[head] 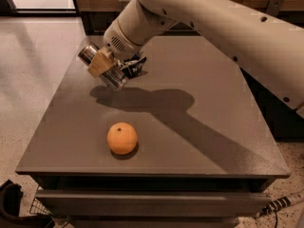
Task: Place redbull can upright
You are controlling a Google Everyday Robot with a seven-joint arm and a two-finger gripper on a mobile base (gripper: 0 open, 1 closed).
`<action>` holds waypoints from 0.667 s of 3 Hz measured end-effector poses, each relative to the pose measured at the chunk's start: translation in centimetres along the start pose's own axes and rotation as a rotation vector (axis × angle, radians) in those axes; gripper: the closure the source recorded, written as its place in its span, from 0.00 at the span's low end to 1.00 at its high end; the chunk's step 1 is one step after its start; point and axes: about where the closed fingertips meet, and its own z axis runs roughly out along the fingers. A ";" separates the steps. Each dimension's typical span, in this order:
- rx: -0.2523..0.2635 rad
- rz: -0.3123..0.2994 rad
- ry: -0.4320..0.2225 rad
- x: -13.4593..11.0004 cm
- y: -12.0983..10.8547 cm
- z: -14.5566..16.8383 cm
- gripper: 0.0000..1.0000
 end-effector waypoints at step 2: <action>-0.070 -0.085 -0.229 -1.4 2.0 1.1 1.00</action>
Offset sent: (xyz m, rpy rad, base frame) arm -0.0196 0.0306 0.0037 0.3178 -0.1124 0.1141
